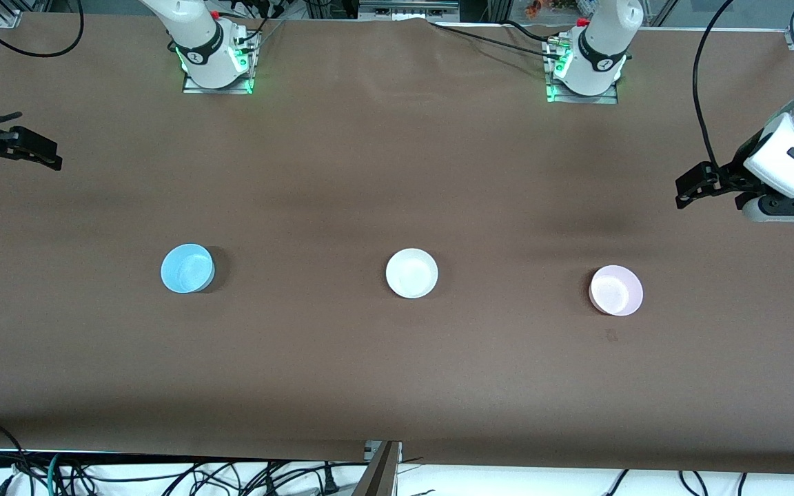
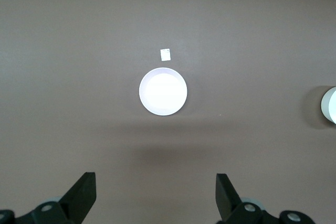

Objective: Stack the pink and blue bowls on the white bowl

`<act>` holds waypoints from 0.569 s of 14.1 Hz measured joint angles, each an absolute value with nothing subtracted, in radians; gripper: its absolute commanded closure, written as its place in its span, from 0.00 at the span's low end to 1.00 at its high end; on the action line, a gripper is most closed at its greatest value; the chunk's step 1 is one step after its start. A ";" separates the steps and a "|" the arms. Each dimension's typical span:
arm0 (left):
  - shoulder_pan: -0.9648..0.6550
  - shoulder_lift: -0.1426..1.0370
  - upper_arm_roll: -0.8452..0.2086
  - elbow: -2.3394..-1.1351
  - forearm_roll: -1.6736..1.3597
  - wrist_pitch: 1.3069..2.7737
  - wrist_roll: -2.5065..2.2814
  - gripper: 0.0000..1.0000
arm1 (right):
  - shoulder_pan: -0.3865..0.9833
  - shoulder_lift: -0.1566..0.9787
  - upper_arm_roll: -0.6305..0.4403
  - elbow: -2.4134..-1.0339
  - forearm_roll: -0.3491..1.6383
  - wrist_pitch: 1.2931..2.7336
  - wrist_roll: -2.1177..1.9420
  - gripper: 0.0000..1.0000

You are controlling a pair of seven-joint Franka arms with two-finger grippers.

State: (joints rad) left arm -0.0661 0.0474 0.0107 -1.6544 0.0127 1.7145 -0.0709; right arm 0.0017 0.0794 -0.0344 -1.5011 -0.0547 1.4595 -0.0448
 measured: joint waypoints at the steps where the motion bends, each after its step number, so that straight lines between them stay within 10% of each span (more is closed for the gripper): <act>1: -0.066 0.048 0.010 -1.654 0.013 1.714 -0.071 0.00 | 0.002 0.080 -0.034 -1.501 -0.055 1.459 -0.044 0.00; 8: -0.064 0.089 0.013 -1.593 0.014 1.712 -0.073 0.00 | 0.004 0.087 -0.030 -1.501 -0.054 1.460 -0.044 0.00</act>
